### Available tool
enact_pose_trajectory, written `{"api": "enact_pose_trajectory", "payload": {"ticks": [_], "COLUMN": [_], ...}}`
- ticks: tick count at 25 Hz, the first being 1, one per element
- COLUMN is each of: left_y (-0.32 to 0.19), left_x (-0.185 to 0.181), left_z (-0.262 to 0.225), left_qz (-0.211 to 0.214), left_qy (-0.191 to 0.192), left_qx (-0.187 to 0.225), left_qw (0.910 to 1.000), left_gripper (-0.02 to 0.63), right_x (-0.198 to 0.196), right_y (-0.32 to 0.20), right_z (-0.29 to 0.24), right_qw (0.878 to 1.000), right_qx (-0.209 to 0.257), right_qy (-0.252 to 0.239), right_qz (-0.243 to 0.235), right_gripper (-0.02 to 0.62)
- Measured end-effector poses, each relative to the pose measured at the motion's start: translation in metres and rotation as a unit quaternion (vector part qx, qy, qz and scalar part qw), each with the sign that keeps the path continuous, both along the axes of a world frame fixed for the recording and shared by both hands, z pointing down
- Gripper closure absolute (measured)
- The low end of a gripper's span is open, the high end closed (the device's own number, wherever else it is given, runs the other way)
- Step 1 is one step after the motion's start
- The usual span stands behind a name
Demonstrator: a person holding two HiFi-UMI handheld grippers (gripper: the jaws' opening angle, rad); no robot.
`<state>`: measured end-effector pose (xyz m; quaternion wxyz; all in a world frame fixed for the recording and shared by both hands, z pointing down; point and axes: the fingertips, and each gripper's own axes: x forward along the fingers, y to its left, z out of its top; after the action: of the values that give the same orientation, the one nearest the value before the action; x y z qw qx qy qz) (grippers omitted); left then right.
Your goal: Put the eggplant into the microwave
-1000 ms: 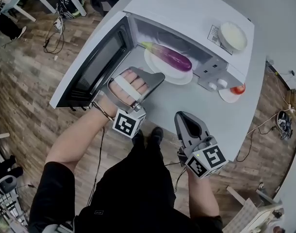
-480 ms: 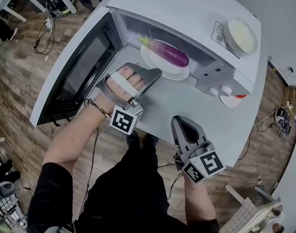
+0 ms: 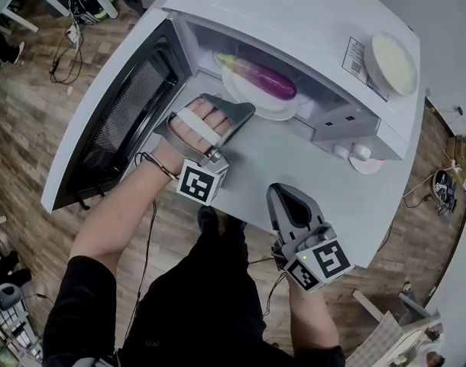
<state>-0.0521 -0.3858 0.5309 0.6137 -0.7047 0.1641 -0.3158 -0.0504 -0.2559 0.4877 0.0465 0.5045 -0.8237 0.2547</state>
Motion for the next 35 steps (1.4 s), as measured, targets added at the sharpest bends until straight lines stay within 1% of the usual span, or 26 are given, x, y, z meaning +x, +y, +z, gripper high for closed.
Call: {"api": "enact_pose_trajectory", "payload": {"ticks": [4, 8, 13, 18, 20, 23, 26, 29, 31, 35], "left_y": [-0.010, -0.018, -0.029, -0.037, -0.042, -0.051, -0.055, -0.053, -0.050, -0.047], "left_x": [0.000, 0.001, 0.007, 0.015, 0.017, 0.014, 0.010, 0.006, 0.004, -0.002], "left_z": [0.004, 0.008, 0.013, 0.013, 0.012, 0.013, 0.013, 0.012, 0.011, 0.012], "left_qz": [-0.008, -0.017, -0.034, -0.049, -0.060, -0.080, -0.095, -0.099, -0.098, -0.104], "left_qy": [-0.017, -0.025, -0.047, -0.054, -0.058, -0.075, -0.091, -0.100, -0.102, -0.109], "left_qx": [0.002, -0.001, 0.005, -0.002, -0.007, -0.021, -0.045, -0.063, -0.065, -0.068], "left_qw": [0.9998, 0.9995, 0.9983, 0.9973, 0.9965, 0.9937, 0.9904, 0.9880, 0.9877, 0.9862], "left_gripper": [0.586, 0.586, 0.586, 0.586, 0.586, 0.584, 0.584, 0.584, 0.580, 0.548], "right_x": [-0.001, -0.001, 0.004, 0.006, 0.007, 0.004, 0.001, -0.003, -0.006, -0.009], "right_y": [-0.002, -0.002, 0.001, 0.002, 0.002, 0.002, 0.001, 0.002, 0.003, 0.005], "right_z": [-0.001, -0.004, -0.003, -0.008, -0.009, -0.011, -0.013, -0.013, -0.012, -0.013], "right_qw": [1.000, 1.000, 1.000, 1.000, 1.000, 1.000, 1.000, 1.000, 1.000, 1.000], "right_qx": [-0.002, -0.004, -0.011, -0.017, -0.019, -0.020, -0.018, -0.018, -0.019, -0.017], "right_qy": [-0.001, -0.001, 0.021, 0.017, 0.015, 0.013, 0.010, 0.009, 0.008, 0.005], "right_qz": [0.001, 0.001, 0.000, -0.001, -0.002, -0.007, -0.012, -0.018, -0.021, -0.024], "right_gripper": [0.578, 0.578, 0.578, 0.578, 0.578, 0.578, 0.578, 0.578, 0.578, 0.578]}}
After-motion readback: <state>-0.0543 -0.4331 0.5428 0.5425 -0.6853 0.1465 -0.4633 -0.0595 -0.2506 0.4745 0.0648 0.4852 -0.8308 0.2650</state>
